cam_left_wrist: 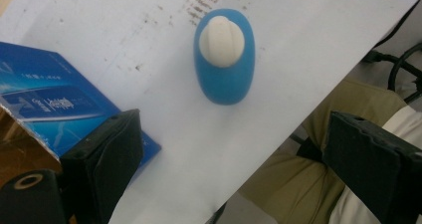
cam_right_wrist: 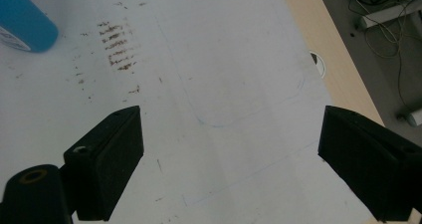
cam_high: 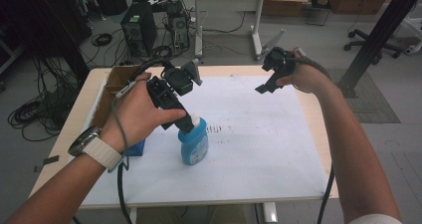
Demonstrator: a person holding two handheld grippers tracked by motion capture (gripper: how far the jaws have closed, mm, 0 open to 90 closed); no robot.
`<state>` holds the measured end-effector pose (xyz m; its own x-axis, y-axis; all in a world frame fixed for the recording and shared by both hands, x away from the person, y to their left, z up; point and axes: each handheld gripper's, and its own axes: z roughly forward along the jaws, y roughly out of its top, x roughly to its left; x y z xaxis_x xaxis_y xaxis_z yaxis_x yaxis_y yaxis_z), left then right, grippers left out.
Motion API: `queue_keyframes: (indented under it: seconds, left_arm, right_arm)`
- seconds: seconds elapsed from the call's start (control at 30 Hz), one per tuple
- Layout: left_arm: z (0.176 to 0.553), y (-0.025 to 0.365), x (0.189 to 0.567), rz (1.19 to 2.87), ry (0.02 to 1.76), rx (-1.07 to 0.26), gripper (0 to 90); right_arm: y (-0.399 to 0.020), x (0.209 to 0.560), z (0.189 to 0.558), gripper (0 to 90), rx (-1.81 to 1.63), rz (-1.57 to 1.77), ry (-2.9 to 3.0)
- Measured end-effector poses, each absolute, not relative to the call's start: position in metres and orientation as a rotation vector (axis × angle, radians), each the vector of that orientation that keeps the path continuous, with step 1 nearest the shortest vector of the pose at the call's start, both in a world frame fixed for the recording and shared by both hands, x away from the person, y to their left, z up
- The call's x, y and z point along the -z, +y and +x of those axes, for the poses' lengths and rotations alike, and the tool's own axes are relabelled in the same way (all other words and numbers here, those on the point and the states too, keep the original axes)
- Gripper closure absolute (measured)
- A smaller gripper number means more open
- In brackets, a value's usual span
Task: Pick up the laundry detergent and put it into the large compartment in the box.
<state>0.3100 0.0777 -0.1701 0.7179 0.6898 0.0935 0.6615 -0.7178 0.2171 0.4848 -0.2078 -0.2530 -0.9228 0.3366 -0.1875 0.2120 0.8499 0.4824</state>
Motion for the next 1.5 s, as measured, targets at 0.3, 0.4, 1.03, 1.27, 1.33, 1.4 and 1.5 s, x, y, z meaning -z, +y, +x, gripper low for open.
queue_keyframes:
  seconds: [0.3,0.4,1.03,1.27,1.33,1.4,1.5]
  left_arm:
    - [0.324,0.077,0.176,2.716,1.139,-0.217,10.0]
    - [0.327,0.076,0.178,2.707,1.145,-0.223,9.8]
    - [0.335,0.07,0.195,2.669,1.179,-0.193,9.0]
    - [0.338,0.065,0.202,2.662,1.182,-0.202,8.7]
    - [0.338,0.064,0.204,2.658,1.177,-0.191,8.6]
    - [0.339,0.063,0.207,2.65,1.179,-0.187,8.6]
    - [0.34,0.062,0.211,2.65,1.184,-0.186,8.6]
  right_arm:
    - [-0.208,0.254,0.486,10.7,-0.676,0.422,2.764]
    - [-0.209,0.254,0.487,10.8,-0.677,0.423,2.764]
    - [-0.209,0.258,0.493,10.7,-0.681,0.431,2.772]
    - [-0.21,0.258,0.493,10.7,-0.684,0.432,2.771]
    - [-0.21,0.258,0.493,10.7,-0.682,0.435,2.769]
    - [-0.21,0.258,0.493,10.7,-0.68,0.434,2.77]
    - [-0.209,0.258,0.493,10.6,-0.676,0.431,2.774]
